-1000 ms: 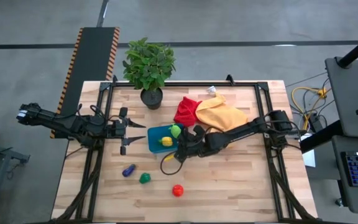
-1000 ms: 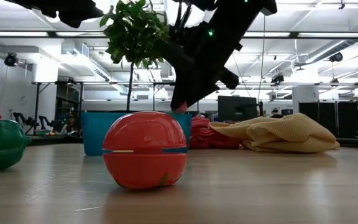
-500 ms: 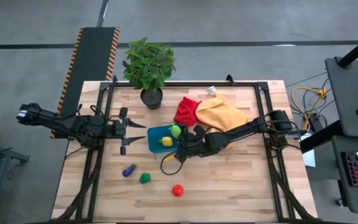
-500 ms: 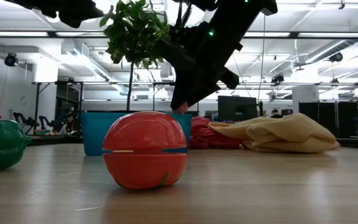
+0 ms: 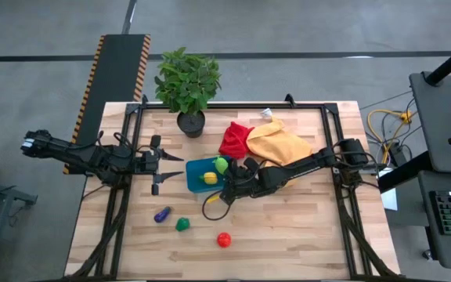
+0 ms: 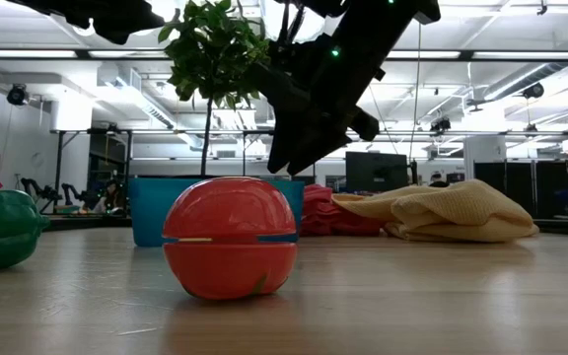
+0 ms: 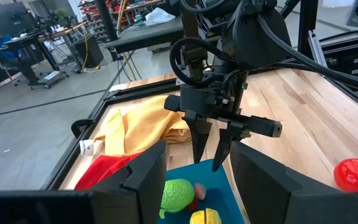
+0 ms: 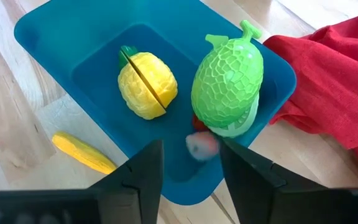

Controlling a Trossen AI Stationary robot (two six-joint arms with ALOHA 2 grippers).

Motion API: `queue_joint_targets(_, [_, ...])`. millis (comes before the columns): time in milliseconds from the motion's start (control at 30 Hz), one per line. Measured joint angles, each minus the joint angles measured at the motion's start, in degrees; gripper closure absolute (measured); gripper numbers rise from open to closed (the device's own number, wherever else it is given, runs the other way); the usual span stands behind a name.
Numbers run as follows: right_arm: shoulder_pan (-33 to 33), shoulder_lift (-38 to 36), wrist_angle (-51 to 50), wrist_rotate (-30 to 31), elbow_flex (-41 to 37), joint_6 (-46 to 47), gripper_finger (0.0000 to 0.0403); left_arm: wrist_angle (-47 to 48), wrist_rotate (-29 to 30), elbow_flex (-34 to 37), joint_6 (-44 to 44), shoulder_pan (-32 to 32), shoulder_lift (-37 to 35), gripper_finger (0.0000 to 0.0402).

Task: Pick and placing Produce into tupperware
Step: Put the yellow corn into the blue bin

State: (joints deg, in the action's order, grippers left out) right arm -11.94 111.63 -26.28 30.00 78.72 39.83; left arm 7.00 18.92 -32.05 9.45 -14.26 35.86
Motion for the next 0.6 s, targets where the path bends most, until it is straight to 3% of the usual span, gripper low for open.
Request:
queue_joint_targets(100, [-0.01, -0.01, 0.03, -0.71, 0.00, 0.02, 0.0235, -0.02, 0.00, 0.00, -0.02, -0.02, 0.00, 0.0237])
queue_joint_targets(233, [0.24, -0.13, 6.25, -11.00, 0.00, -2.21, 0.0209, 0.00, 0.00, 0.00, 0.00, -0.02, 0.00, 0.0237])
queue_joint_targets(367, [-0.22, -0.34, 16.24, -17.98, 0.11, -10.12, 0.0179, -0.02, 0.00, 0.00, 0.00, -0.02, 0.00, 0.0237])
queue_joint_targets(600, [-3.36, -0.37, 21.24, -19.67, 0.11, -23.82, 0.0137, -0.04, 0.00, 0.00, 0.00, 0.00, 0.00, 0.0237])
